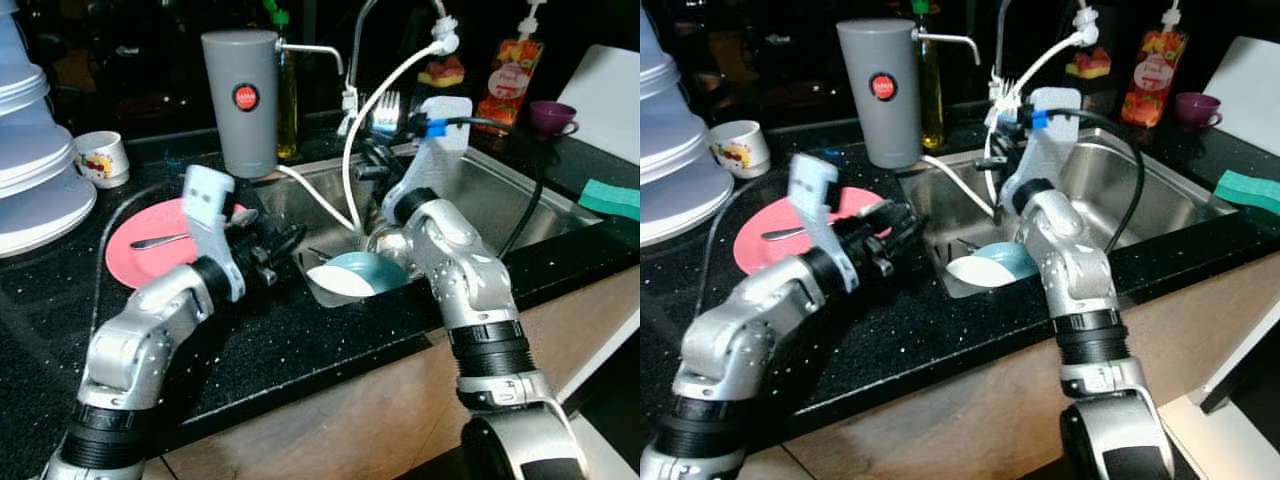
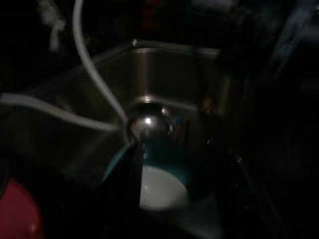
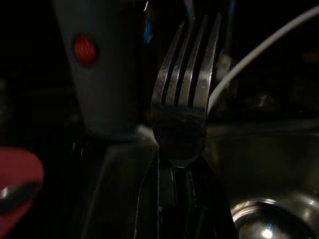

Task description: Kitchen organization

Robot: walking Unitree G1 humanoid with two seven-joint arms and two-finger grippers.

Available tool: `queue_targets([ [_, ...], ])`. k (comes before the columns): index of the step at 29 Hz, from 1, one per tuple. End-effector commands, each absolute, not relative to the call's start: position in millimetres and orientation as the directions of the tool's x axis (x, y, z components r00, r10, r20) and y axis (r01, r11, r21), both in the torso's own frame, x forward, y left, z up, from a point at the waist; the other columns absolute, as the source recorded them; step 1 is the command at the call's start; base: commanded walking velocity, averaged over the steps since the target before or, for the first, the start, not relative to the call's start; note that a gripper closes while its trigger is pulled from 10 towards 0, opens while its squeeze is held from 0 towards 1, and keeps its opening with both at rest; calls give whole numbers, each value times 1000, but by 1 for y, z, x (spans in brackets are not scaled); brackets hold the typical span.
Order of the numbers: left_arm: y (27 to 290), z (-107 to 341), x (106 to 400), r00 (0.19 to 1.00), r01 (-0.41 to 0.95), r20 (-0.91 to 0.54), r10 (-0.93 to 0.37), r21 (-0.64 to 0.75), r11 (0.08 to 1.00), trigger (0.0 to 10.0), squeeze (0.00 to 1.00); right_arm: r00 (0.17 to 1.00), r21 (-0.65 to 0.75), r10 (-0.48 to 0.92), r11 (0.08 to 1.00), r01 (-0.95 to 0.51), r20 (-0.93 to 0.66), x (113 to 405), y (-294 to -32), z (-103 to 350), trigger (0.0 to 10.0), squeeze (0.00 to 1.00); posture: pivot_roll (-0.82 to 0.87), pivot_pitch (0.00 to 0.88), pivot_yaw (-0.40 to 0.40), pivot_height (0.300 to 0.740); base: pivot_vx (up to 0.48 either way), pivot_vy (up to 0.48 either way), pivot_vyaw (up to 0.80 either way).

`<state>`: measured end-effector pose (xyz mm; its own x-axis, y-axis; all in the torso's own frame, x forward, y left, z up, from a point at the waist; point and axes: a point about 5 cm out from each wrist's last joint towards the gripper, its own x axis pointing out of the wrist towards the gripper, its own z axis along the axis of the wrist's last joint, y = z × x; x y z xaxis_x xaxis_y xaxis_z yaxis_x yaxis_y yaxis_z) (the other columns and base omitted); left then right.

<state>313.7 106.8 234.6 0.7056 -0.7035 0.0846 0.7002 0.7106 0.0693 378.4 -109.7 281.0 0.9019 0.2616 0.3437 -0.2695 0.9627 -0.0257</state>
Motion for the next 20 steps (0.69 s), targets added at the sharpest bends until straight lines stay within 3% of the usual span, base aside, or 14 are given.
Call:
queue_targets([
  [1,102,236,318,689,709,63,-722,149,690,10000,0,907,-59,289,957,-285,308,382,-103,270,10000,0,-29,3,50,740,0,0,0],
  [17,89,241,345,665,714,56,-744,245,656,10000,0,956,-156,223,968,-195,190,398,-109,226,10000,0,-36,10,51,740,0,0,0],
  [18,88,242,345,660,720,62,-749,235,653,10000,0,958,-155,214,970,-186,190,398,-110,226,10000,1000,-36,10,51,740,0,0,0],
  [20,88,242,345,656,724,67,-752,227,651,10000,0,959,-152,208,972,-181,190,399,-111,225,10000,1000,-36,10,51,740,0,0,0],
])
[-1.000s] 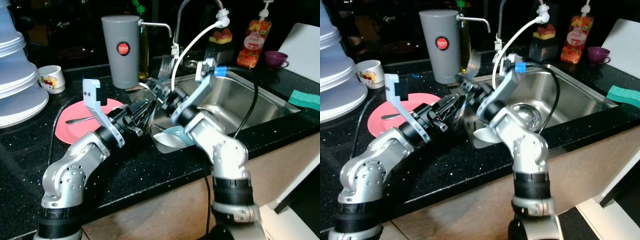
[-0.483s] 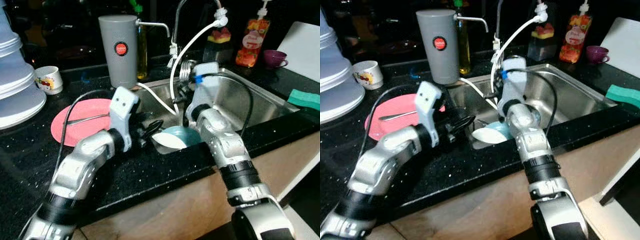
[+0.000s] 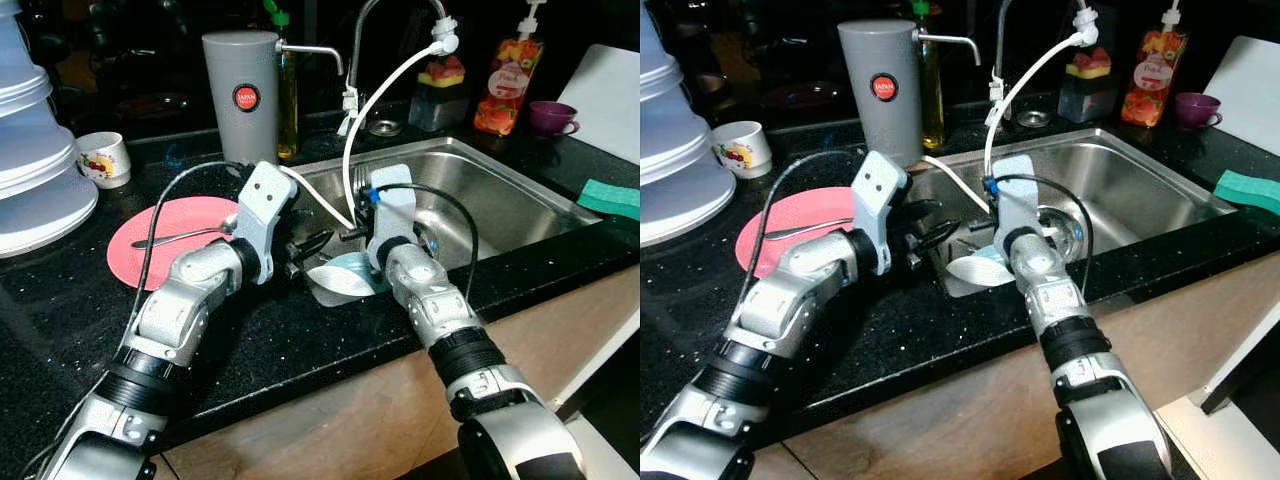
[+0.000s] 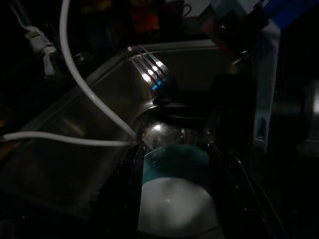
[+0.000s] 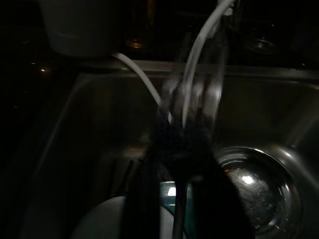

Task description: Kitchen organization

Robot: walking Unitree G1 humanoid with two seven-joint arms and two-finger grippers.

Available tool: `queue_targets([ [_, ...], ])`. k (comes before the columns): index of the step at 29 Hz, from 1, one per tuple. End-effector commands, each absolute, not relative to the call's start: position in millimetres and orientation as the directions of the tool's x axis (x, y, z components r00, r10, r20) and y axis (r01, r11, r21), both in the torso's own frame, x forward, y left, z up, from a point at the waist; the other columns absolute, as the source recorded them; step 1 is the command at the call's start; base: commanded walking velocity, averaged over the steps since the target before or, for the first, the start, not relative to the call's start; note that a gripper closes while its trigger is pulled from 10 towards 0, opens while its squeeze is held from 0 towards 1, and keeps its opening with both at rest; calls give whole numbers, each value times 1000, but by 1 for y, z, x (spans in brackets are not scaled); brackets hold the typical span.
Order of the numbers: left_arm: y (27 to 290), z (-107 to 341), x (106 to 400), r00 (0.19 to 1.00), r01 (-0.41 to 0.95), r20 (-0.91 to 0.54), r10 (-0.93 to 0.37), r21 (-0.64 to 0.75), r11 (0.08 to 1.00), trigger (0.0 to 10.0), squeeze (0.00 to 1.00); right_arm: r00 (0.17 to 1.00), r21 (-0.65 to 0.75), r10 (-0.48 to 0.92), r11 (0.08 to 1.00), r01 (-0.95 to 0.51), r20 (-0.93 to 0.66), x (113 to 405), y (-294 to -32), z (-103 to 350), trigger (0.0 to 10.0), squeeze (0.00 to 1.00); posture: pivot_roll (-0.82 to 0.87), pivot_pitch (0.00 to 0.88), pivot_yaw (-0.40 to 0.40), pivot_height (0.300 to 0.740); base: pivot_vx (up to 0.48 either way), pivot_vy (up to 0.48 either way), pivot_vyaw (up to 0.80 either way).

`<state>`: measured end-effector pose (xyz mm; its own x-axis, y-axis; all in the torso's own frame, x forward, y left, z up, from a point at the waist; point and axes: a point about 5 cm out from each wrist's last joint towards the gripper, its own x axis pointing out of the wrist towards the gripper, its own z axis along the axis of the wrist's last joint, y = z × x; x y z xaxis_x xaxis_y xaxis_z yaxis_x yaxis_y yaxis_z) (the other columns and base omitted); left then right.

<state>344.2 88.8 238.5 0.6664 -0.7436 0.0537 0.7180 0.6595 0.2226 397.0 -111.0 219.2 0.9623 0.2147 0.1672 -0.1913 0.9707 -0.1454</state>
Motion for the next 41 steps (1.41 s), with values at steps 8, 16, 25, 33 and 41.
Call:
queue_targets([
  [8,92,238,347,673,705,56,-738,255,662,10000,0,963,-133,170,981,-144,207,401,-114,227,10000,0,-35,17,47,740,0,0,0],
  [16,149,248,372,881,412,67,-468,374,831,10000,0,946,-54,217,976,-210,242,398,-107,233,10000,0,-33,24,43,740,0,0,0],
  [25,231,267,385,970,171,93,-226,399,901,10000,0,881,21,372,919,-394,292,376,-80,235,10000,0,-27,31,42,740,0,0,0],
  [33,240,247,393,944,309,-1,-329,349,885,10000,0,811,45,487,848,-528,324,356,-58,242,10000,0,-45,38,44,740,0,0,0],
  [41,248,239,393,919,388,-62,-388,301,871,10000,0,793,63,516,825,-562,324,343,-54,243,10000,0,-63,67,42,740,0,0,0],
])
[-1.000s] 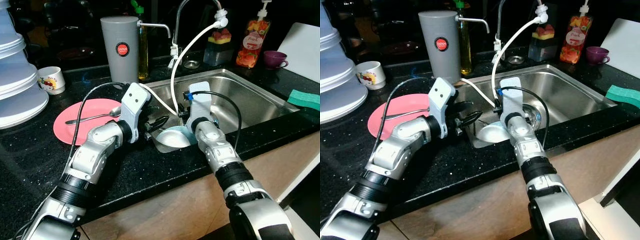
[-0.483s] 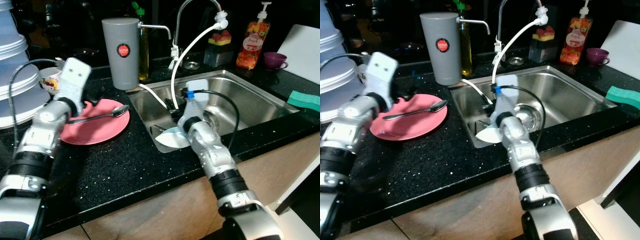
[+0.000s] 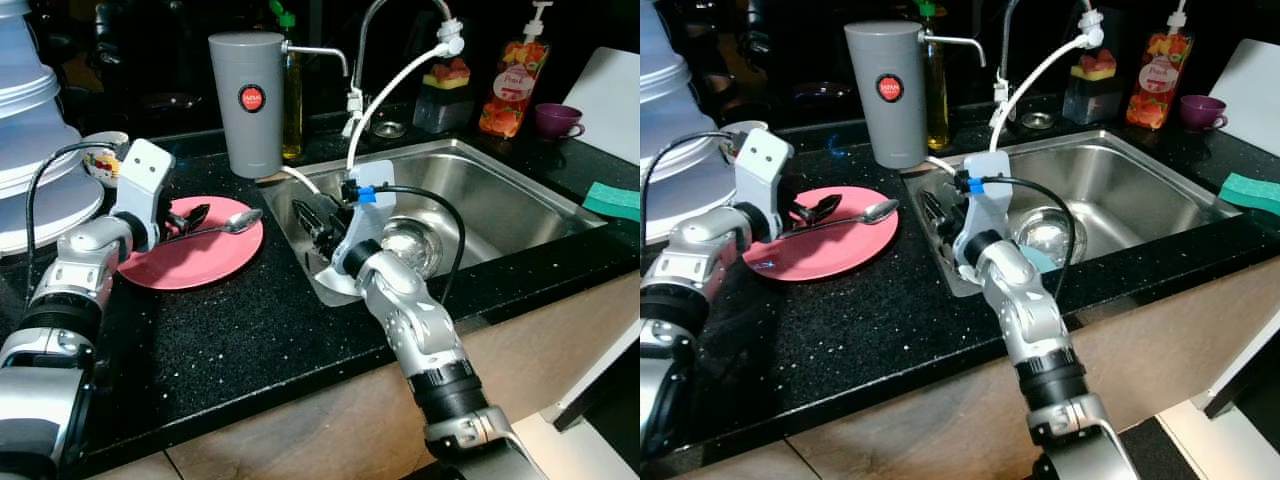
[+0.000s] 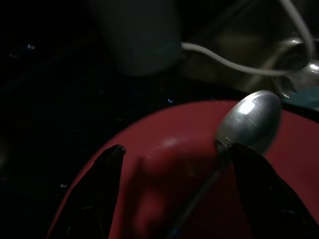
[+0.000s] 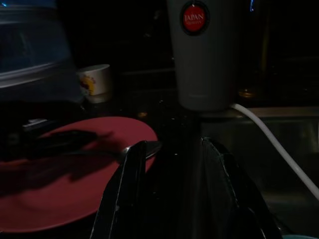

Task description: Kitchen organization

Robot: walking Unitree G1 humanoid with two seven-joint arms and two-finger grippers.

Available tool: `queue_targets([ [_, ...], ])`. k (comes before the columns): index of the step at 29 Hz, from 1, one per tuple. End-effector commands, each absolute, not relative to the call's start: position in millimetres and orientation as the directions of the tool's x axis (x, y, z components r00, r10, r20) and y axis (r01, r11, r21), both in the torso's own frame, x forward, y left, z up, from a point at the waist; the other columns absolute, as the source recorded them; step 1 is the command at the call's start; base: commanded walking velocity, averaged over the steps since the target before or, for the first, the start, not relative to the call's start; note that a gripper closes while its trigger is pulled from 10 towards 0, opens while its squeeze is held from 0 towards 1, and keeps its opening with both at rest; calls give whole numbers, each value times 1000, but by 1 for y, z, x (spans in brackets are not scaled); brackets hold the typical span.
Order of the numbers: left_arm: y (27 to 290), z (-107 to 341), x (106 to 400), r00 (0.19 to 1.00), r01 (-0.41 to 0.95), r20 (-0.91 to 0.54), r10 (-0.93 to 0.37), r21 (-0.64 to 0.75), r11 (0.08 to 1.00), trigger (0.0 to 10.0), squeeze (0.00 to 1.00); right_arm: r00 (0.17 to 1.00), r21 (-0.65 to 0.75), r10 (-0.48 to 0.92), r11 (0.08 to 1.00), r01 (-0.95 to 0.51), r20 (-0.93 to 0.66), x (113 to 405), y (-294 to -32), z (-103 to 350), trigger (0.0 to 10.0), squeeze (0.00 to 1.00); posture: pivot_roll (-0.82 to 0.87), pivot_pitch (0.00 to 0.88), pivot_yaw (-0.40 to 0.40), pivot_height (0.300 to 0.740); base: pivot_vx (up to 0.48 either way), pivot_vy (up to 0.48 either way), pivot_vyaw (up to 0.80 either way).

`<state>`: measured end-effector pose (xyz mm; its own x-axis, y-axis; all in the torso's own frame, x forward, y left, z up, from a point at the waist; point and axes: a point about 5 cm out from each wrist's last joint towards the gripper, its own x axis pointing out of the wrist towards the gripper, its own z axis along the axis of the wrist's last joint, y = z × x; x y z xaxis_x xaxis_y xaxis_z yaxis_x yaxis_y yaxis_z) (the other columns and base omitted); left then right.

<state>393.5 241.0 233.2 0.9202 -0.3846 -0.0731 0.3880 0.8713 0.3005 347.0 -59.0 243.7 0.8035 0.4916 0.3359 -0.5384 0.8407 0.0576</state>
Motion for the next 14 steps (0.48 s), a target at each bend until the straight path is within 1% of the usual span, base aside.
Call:
queue_targets([
  [1,249,237,392,912,407,-83,-401,299,863,10000,0,792,66,519,822,-566,321,341,-55,243,10000,0,-67,73,41,740,0,0,0],
  [6,254,230,390,895,446,-147,-421,292,846,10000,0,792,78,528,815,-574,308,334,-57,243,10000,0,-74,90,34,740,0,0,0],
  [14,267,230,388,903,426,-206,-376,321,846,10000,0,796,101,528,811,-576,296,329,-59,245,10000,0,-86,110,30,740,0,0,0],
])
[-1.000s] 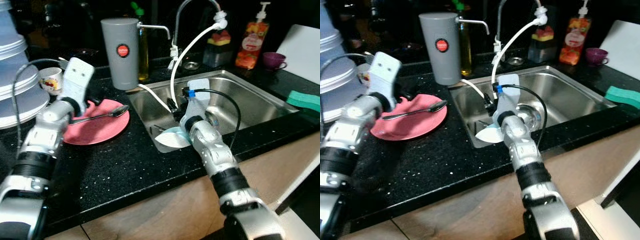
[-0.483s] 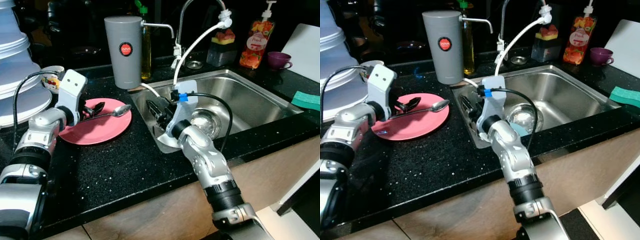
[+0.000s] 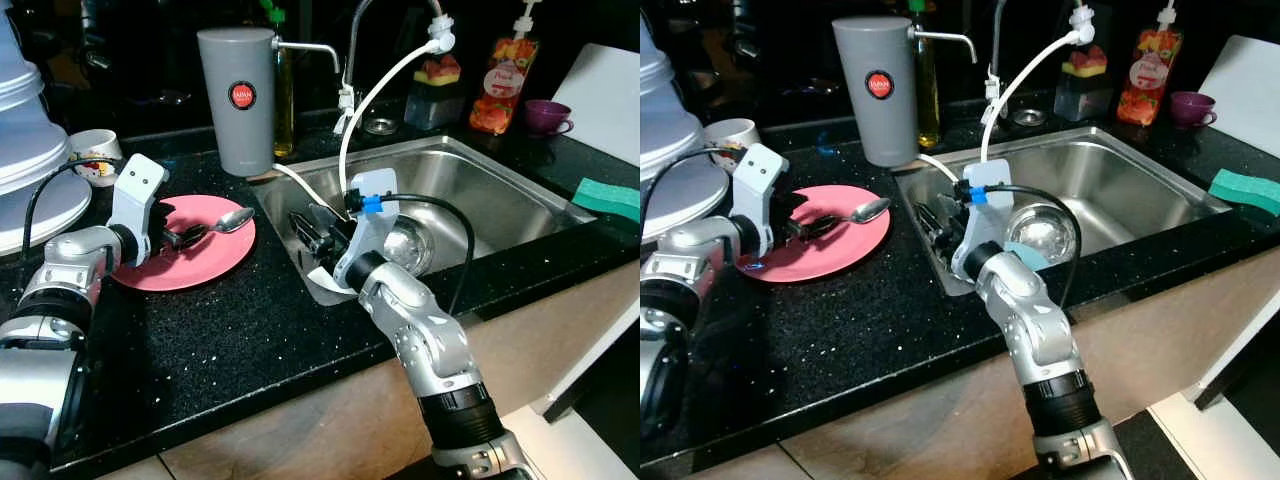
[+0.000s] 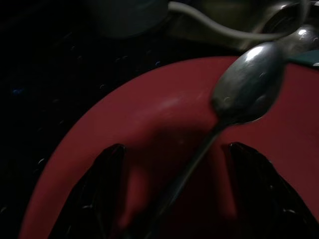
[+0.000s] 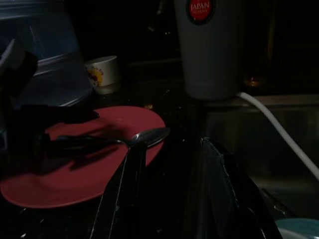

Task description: Kitchen organization

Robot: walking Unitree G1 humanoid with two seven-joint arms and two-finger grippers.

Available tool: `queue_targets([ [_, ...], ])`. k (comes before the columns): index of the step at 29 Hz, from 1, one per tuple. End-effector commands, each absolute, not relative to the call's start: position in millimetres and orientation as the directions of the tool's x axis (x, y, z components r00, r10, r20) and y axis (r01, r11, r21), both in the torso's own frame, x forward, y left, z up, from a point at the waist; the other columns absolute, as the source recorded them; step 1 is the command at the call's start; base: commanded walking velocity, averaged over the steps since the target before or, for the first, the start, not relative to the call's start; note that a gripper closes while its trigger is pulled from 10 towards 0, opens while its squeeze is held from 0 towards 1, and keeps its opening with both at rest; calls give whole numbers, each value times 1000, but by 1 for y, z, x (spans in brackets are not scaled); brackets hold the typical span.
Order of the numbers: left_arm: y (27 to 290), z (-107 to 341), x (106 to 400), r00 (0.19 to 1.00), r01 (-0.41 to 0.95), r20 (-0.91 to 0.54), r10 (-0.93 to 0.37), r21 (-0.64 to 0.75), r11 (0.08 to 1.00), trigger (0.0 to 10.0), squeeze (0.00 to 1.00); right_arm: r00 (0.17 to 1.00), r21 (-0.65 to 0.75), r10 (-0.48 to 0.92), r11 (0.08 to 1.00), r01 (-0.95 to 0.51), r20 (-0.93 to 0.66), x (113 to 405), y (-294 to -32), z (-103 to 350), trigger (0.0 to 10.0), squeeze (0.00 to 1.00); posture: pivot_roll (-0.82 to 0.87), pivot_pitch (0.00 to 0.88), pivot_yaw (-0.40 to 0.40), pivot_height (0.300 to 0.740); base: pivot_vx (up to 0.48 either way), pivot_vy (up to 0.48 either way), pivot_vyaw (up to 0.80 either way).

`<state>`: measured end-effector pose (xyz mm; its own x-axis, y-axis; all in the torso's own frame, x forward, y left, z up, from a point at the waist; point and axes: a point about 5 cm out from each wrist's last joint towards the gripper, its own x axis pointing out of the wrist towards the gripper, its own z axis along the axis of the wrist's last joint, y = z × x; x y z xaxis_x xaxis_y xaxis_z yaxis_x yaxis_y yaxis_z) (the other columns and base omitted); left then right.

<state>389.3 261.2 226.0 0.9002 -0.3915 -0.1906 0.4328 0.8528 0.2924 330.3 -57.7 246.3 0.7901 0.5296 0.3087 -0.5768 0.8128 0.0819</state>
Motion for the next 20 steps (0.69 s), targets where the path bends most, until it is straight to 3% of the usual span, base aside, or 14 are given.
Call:
queue_targets([
  [1,268,230,388,905,422,-209,-371,324,847,10000,0,797,104,528,811,-576,295,328,-60,245,10000,0,-86,112,30,740,0,0,0],
  [13,273,223,385,876,464,-303,-374,327,823,10000,0,798,125,534,804,-581,278,321,-58,246,10000,0,-90,134,33,740,0,0,0],
  [19,264,215,382,792,588,-383,-476,267,764,10000,0,802,138,532,803,-579,272,320,-58,246,10000,0,-87,144,32,740,0,0,0],
  [20,261,212,380,746,642,-418,-518,246,726,8353,0,803,142,531,803,-579,271,320,-58,247,10000,0,-86,144,30,740,0,0,0],
])
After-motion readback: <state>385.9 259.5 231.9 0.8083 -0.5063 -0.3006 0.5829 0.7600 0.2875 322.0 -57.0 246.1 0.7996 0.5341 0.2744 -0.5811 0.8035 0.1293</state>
